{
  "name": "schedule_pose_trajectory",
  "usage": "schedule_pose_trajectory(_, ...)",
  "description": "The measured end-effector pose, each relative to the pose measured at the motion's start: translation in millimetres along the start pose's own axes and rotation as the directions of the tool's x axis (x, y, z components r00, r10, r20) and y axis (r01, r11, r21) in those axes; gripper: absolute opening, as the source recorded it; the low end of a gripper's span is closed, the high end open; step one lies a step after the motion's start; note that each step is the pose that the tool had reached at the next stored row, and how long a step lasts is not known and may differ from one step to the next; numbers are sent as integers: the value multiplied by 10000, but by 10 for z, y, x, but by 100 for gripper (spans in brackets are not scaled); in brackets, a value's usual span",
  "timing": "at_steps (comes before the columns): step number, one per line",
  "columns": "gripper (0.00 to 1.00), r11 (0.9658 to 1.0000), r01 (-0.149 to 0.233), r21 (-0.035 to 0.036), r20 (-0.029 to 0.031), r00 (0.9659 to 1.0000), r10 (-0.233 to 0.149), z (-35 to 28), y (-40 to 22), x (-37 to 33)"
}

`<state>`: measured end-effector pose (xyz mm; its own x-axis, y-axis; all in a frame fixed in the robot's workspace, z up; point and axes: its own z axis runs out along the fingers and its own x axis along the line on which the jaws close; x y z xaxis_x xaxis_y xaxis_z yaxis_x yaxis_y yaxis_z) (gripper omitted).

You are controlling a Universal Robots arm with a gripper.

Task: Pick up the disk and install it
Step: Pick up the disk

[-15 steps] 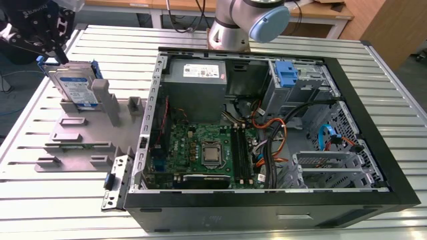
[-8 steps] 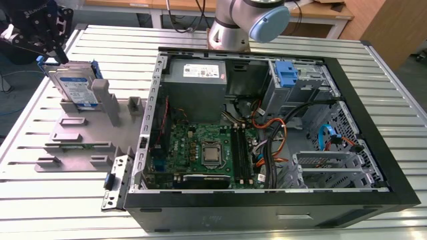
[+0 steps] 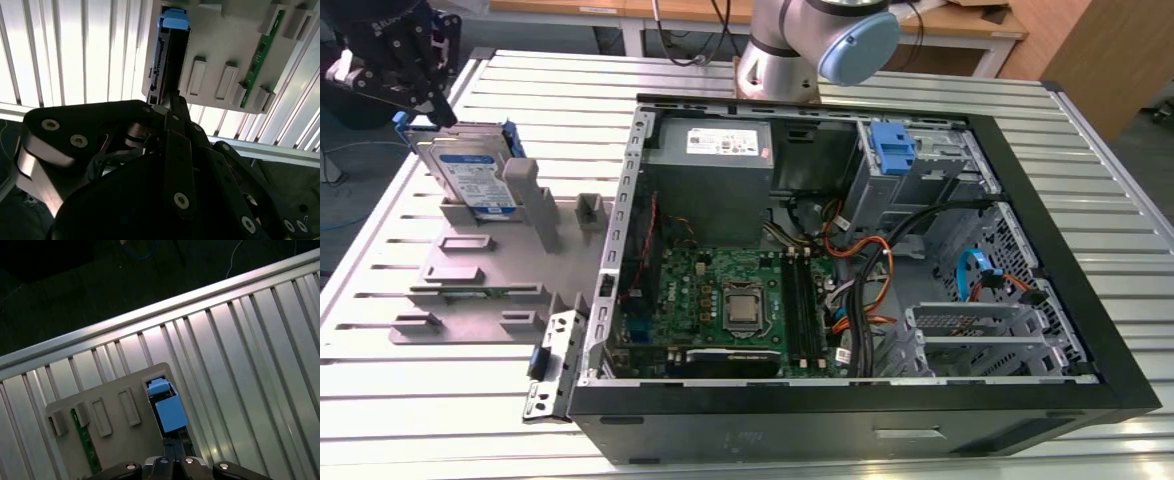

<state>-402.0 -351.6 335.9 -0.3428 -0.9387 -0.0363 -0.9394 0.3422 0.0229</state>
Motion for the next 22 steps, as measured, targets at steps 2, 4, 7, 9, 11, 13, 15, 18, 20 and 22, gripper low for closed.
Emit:
schedule_pose_trajectory(2, 11, 9996, 285, -13, 0, 9996, -285, 0, 0, 0)
schedule_pose_trajectory(4, 11, 9983, 585, -26, 1, 9983, -585, 0, 0, 0)
schedule_pose_trajectory(7, 11, 9948, 1021, -45, 0, 9948, -1021, 0, 0, 0)
schedule_pose_trajectory(9, 11, 9914, 1310, -57, 0, 9914, -1310, 0, 0, 0)
schedule_pose_trajectory(11, 11, 9871, 1599, -71, -2, 9871, -1599, 0, 0, 0)
schedule_pose_trajectory(13, 11, 9818, 1899, -83, -3, 9818, -1899, 1, 0, 0)
schedule_pose_trajectory(15, 11, 9759, 2182, -95, -3, 9759, -2182, 1, 0, 0)
schedule_pose_trajectory(18, 11, 9662, 2576, -112, 1, 9662, -2577, 2, 0, 0)
schedule_pose_trajectory(20, 11, 9615, 2747, -119, 8, 9615, -2747, 3, 0, 0)
schedule_pose_trajectory(22, 11, 9611, 2758, -121, 10, 9612, -2758, 3, 0, 0)
